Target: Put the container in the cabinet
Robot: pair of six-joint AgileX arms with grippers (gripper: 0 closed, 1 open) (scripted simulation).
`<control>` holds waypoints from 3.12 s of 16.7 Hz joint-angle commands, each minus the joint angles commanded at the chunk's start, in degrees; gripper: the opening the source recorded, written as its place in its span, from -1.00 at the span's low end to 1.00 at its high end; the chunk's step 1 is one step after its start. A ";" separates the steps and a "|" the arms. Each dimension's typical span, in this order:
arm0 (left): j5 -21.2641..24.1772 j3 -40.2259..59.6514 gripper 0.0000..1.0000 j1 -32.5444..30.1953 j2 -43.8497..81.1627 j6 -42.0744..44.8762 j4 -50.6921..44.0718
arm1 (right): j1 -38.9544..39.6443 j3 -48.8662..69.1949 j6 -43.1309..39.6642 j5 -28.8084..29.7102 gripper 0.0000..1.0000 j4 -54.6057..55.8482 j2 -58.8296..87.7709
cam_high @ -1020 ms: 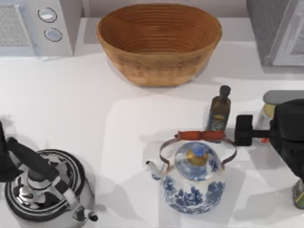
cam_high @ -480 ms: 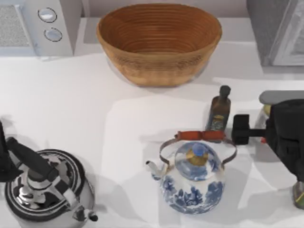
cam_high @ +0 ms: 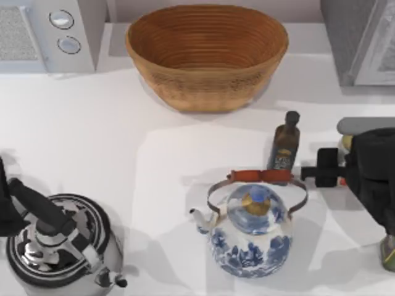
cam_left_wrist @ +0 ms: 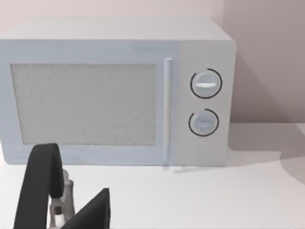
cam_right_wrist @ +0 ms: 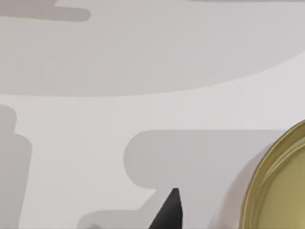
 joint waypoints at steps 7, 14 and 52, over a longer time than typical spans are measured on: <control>0.00 0.00 1.00 0.00 0.00 0.00 0.00 | 0.00 0.00 0.00 0.00 -1.00 0.00 0.00; 0.00 0.00 1.00 0.00 0.00 0.00 0.00 | -0.02 0.02 0.05 0.06 -1.00 -0.11 -0.07; 0.00 0.00 1.00 0.00 0.00 0.00 0.00 | -10.38 -3.06 -4.09 -9.42 -1.00 -41.79 -62.53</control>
